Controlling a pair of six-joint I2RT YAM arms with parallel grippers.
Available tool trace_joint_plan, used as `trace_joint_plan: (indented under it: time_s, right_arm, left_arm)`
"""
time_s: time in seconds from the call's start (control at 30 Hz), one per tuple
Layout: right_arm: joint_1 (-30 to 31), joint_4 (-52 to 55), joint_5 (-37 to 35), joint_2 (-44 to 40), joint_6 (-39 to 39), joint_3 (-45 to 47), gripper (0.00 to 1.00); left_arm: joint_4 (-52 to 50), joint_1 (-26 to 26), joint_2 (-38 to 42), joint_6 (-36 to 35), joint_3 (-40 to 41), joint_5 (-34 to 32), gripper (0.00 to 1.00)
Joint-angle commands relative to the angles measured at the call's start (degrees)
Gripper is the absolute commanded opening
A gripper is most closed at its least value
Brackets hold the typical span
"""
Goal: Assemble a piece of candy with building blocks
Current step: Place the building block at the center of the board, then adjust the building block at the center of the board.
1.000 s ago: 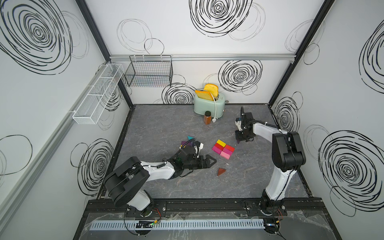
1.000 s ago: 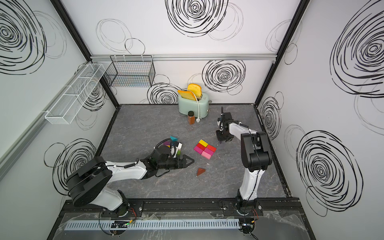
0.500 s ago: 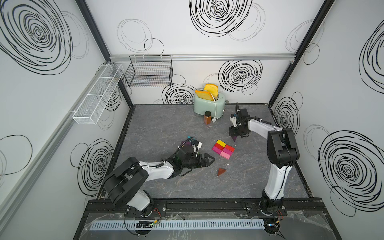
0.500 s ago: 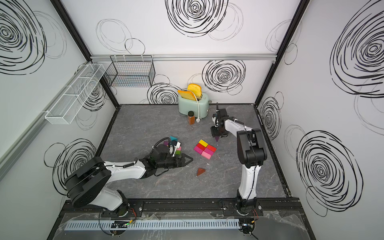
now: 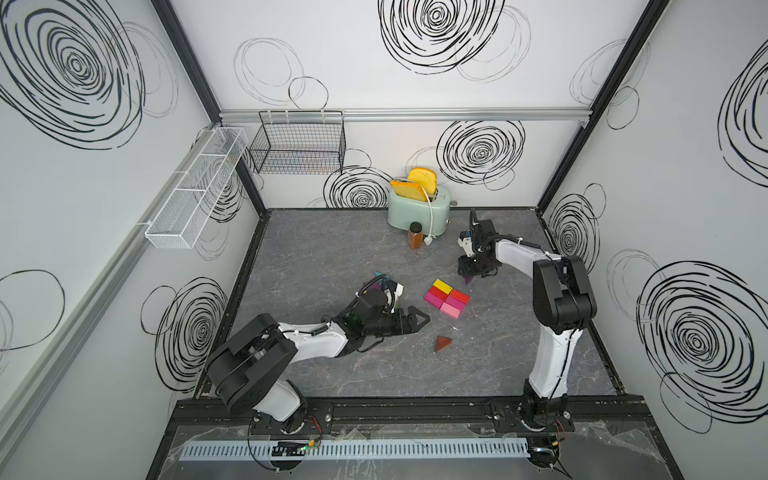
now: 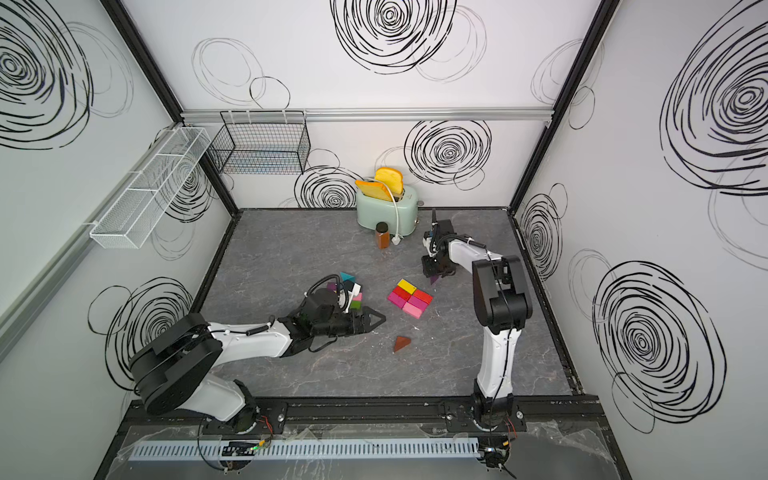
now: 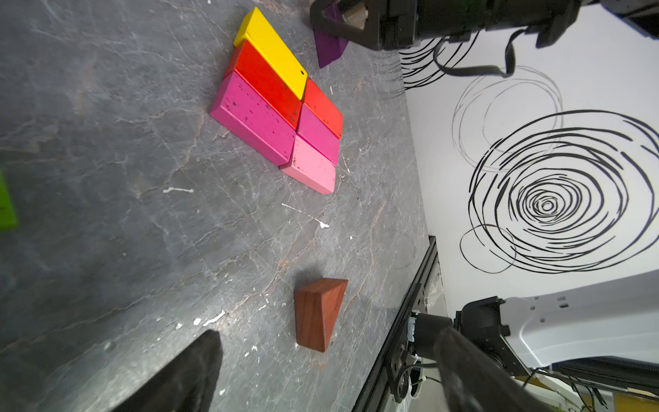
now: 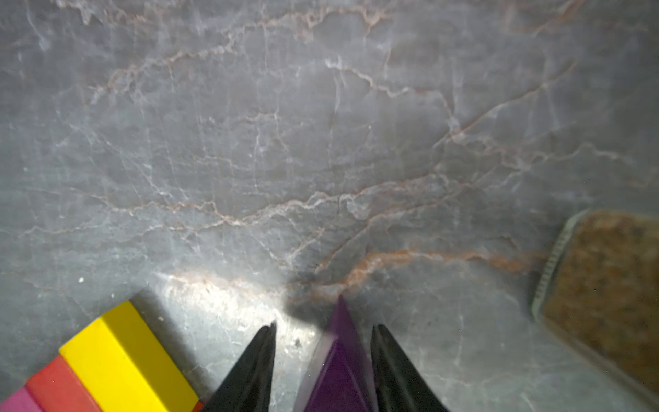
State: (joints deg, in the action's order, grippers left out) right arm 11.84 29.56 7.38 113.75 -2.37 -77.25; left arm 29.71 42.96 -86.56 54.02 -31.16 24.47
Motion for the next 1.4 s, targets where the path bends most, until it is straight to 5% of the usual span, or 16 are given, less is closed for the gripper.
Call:
trace_joint_plan:
  time_s: [0.0, 0.53, 0.93, 1.37]
  right_arm:
    - [0.29, 1.79, 0.76, -4.37, -0.31, 2.26, 0.48]
    - [2.4, 0.92, 0.56, -11.78, 1.45, 9.38, 0.48]
    - [0.8, 0.93, -3.06, -10.42, 0.67, 3.6, 0.55]
    - [-0.5, -0.93, 1.18, -6.87, -0.4, 6.19, 0.63]
  left_arm:
    - [2.19, -0.38, -0.09, -0.45, 0.75, 0.93, 0.98]
    - [3.55, -0.35, 0.13, 0.42, 2.15, 1.55, 0.98]
    - [3.07, -0.86, -0.04, 0.04, 1.09, 1.9, 0.98]
    - [-9.24, -0.26, 4.17, -8.71, -4.76, -3.84, 0.98]
